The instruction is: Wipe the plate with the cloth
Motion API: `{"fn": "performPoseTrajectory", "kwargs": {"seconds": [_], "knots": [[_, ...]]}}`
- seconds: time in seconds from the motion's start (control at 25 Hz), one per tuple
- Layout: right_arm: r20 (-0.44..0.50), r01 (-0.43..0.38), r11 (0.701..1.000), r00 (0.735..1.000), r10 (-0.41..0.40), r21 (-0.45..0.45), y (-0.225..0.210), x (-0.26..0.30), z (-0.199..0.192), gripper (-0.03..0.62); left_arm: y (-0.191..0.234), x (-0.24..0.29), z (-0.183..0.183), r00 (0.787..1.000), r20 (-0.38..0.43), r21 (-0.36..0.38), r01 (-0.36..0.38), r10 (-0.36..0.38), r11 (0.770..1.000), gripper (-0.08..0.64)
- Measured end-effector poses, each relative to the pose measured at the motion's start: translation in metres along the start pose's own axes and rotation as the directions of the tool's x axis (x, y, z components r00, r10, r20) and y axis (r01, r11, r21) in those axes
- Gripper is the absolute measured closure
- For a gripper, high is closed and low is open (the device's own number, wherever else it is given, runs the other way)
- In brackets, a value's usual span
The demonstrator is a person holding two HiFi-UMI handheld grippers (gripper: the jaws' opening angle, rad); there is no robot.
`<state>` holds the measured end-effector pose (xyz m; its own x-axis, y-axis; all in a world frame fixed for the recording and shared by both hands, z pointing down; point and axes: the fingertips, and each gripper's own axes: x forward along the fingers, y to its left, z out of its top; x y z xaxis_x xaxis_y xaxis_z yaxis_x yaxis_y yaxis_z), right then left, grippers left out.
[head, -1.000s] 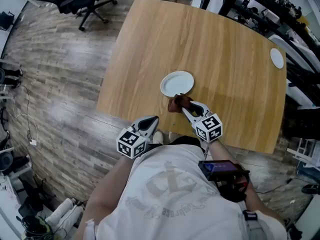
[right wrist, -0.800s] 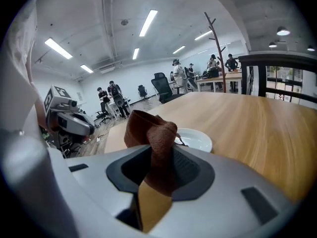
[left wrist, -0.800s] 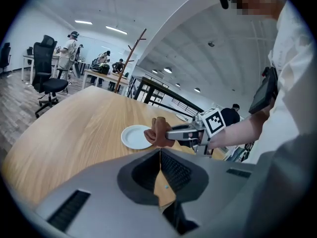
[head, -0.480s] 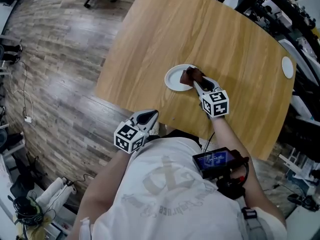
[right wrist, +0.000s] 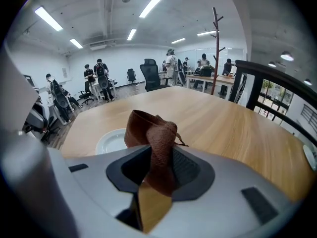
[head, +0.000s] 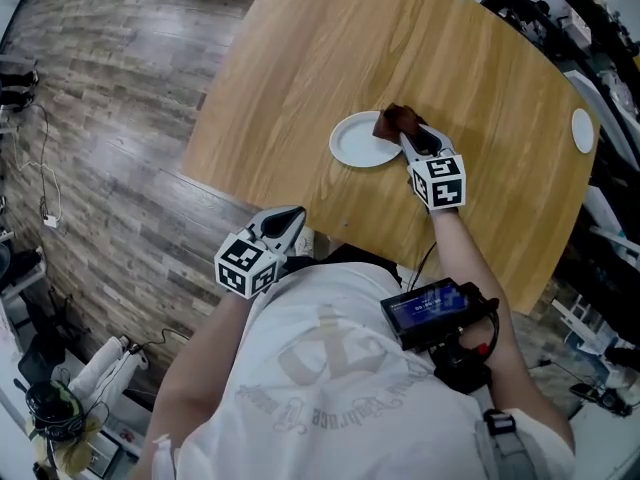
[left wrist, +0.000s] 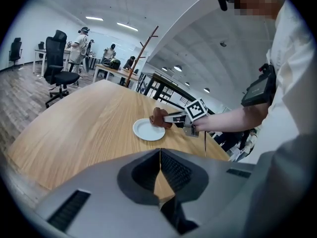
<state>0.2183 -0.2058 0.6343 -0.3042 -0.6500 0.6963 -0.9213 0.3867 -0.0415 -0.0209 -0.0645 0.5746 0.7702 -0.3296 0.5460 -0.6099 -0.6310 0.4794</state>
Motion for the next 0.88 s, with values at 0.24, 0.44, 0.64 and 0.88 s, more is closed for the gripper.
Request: {"fn": "performPoseTrajectory", "kwargs": {"seconds": [0.24, 0.44, 0.64, 0.88], "knots": [[-0.06, -0.042, 0.997, 0.997, 0.038, -0.063, 0.012, 0.002, -0.018, 0.466, 0.007, 0.005, -0.008, 1.0, -0.021, -0.008, 0.011, -0.011, 1.0, 0.546], [-0.077, -0.09, 0.991, 0.994, 0.083, -0.097, 0.033, -0.017, -0.03, 0.466, 0.005, 0.011, -0.005, 1.0, -0.008, -0.015, 0.026, -0.026, 1.0, 0.546], [-0.109, -0.167, 0.968, 0.983, 0.149, -0.186, 0.045, -0.023, -0.028, 0.466, -0.004, 0.013, -0.007, 1.0, 0.007, -0.03, 0.029, -0.029, 0.999, 0.546], [-0.134, -0.182, 0.958, 0.979, 0.155, -0.22, 0.035, 0.011, -0.009, 0.465, 0.002, 0.01, -0.016, 1.0, 0.02, -0.058, 0.014, -0.013, 0.998, 0.546]]}}
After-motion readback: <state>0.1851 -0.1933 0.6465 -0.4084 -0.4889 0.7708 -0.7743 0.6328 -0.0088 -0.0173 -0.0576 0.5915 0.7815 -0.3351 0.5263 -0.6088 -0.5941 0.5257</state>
